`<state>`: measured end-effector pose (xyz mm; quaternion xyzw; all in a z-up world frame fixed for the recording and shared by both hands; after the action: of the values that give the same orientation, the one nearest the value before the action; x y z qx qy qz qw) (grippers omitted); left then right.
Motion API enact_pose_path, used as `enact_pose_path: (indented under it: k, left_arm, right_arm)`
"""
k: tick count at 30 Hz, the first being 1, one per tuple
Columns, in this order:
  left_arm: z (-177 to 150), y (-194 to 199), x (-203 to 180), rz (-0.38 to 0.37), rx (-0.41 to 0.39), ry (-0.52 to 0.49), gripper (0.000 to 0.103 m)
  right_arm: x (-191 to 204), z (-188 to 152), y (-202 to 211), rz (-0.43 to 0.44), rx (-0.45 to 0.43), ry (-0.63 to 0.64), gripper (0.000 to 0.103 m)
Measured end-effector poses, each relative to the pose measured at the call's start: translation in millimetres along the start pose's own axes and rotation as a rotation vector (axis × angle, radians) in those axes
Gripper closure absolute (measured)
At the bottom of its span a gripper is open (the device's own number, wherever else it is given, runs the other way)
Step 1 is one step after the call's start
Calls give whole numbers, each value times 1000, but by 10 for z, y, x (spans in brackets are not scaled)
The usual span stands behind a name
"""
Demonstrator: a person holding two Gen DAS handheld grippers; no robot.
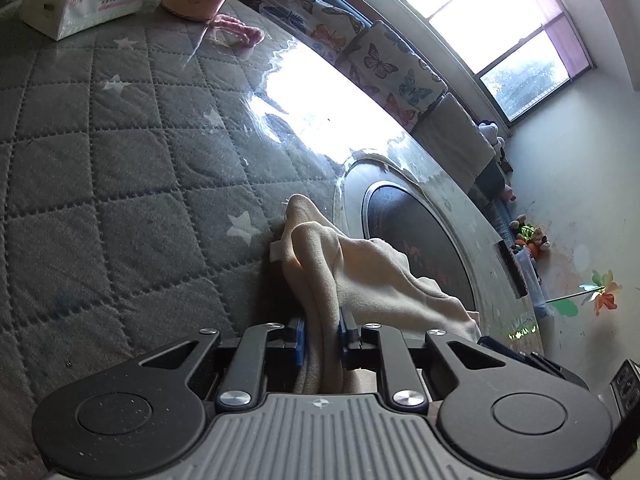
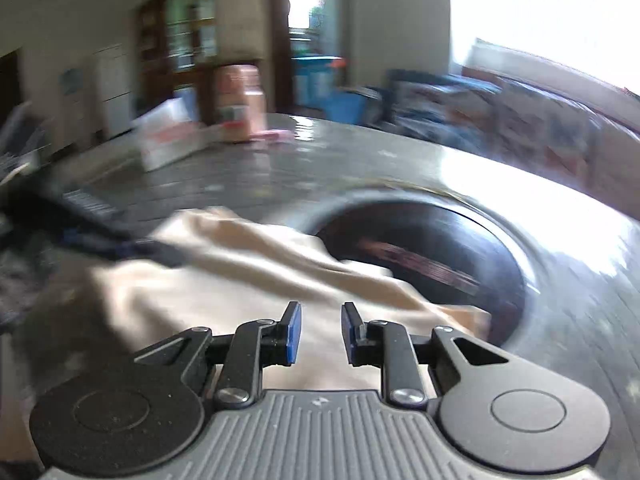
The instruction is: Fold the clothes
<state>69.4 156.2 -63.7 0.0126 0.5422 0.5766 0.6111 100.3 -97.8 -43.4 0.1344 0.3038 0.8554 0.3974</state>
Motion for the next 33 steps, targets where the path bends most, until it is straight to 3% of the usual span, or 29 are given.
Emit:
enact_pose_path:
  k: [5, 8, 12, 16, 18, 21, 27, 33]
  left_arm:
    - [5, -23, -34, 21, -7, -33, 85]
    - [1, -28, -57, 34, -10, -53, 85]
    - [3, -40, -100, 61, -12, -92, 84]
    - [-6, -47, -158, 97, -25, -140, 84]
    - [-18, -44, -191, 117, -37, -174, 84]
    - [-32, -34, -237, 149, -59, -227, 84]
    - [-43, 35, -307, 189, -107, -307, 87]
    - [31, 241, -258, 187, -161, -310, 88]
  right_arm:
    - [-508, -104, -84, -78, 14, -125, 66]
    - [-693, -138, -168, -104, 21, -175, 53]
    - [-872, -250, -250, -85, 26, -266, 53]
    - [-872, -286, -239, -46, 25, -301, 63]
    - [-861, -288, -216, -25, 23, -324, 80]
    - [-858, -264, -188, -14, 17, -352, 91]
    - [-754, -130, -81, -23, -11, -334, 94]
    - [-547, 168, 26, 7, -56, -278, 94]
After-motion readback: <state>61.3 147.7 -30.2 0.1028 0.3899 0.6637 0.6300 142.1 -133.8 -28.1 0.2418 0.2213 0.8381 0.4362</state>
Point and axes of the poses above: each gripper's, at about its wrist camera, not at the fingertips, and y roughly against the way its jaws point, x to its left, z to its top, the point moved 8 cm from there along -y, roughly the way its jaws point, and after that the axes turned 4 degrees about y, right-handed, at the moved point
